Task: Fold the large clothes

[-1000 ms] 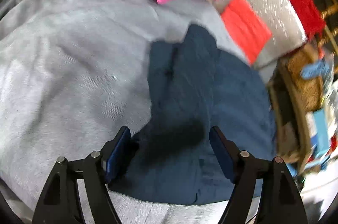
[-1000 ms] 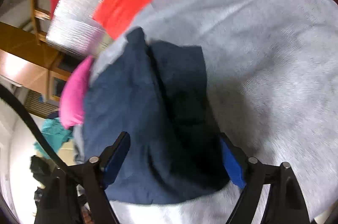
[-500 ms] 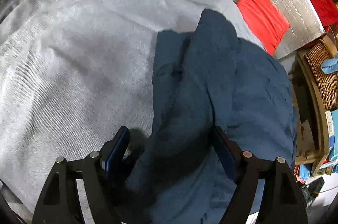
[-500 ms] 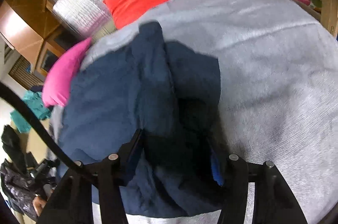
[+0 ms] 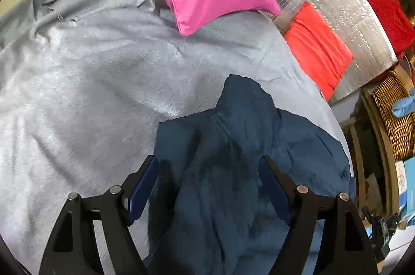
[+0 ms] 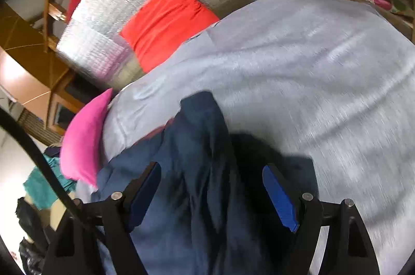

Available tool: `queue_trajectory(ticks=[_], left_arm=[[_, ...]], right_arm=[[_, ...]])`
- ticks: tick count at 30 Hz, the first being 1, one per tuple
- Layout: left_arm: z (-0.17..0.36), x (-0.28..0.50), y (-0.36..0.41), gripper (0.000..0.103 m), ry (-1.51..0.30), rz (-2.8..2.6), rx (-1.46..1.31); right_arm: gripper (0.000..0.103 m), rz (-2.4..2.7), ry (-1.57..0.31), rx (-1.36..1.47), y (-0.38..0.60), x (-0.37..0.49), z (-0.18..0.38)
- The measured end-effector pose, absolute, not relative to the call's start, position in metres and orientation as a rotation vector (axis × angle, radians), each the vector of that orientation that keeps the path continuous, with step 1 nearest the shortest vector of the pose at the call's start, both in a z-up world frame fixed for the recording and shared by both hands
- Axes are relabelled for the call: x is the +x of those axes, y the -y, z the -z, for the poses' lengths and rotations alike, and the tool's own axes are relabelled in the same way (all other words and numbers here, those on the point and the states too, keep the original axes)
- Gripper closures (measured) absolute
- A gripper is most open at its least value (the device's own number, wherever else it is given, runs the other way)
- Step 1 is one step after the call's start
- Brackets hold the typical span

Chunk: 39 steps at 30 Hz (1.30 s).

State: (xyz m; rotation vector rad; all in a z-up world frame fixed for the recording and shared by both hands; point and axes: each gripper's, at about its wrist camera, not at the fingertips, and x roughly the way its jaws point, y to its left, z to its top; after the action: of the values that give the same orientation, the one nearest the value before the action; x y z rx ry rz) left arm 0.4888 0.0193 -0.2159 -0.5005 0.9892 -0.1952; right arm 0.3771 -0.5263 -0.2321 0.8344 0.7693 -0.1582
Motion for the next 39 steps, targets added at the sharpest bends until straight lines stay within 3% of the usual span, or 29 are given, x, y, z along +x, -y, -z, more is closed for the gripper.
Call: queue_trajectory(ticks=[5,6,8,9,11,12,17,21,27,33,39], left_arm=[[0.222,0.512,-0.001,0.023,-1.051,0.176,-0.420],[0.224,0.516,0.002,0.023,-1.058,0.177,-0.405],[0.227,0.522,0.003,0.023,-1.069,0.172,-0.403],[0.227,0.524,0.001,0.023,-1.059,0.168,-0.412],[0.222,0.527,0.000,0.029,-1.018,0.169,-0.417],[0.220,0.528,0.000,0.033,-1.008,0.170,-0.416],[0.229,0.535,0.009,0.033,-0.994,0.097,-0.339],[0.232,0.536,0.008,0.031,-1.006,0.085,-0.333],[0.196,0.512,0.001,0.032,-0.912,0.096,-0.310],[0.158,0.484,0.032,0.031,-0.810,0.227,-0.276],[0.181,0.486,0.085,0.031,-0.903,0.299,-0.125]], right_arm=[[0.023,0.155,-0.861,0.874,0.532,0.417,0.261],[0.034,0.155,-0.884,0.870,0.532,0.422,0.268],[0.043,0.171,-0.891,0.856,0.531,0.426,0.272],[0.052,0.173,-0.873,0.855,0.532,0.426,0.268],[0.075,0.168,-0.803,0.831,0.535,0.426,0.254],[0.079,0.137,-0.756,0.821,0.534,0.425,0.245],[0.078,0.204,-0.836,0.766,0.533,0.436,0.269],[0.066,0.224,-0.860,0.863,0.546,0.433,0.282],[0.042,0.245,-0.727,0.819,0.536,0.402,0.232],[0.042,0.026,-0.638,0.681,0.467,0.400,0.184],[0.047,-0.123,-0.736,0.615,0.394,0.435,0.193]])
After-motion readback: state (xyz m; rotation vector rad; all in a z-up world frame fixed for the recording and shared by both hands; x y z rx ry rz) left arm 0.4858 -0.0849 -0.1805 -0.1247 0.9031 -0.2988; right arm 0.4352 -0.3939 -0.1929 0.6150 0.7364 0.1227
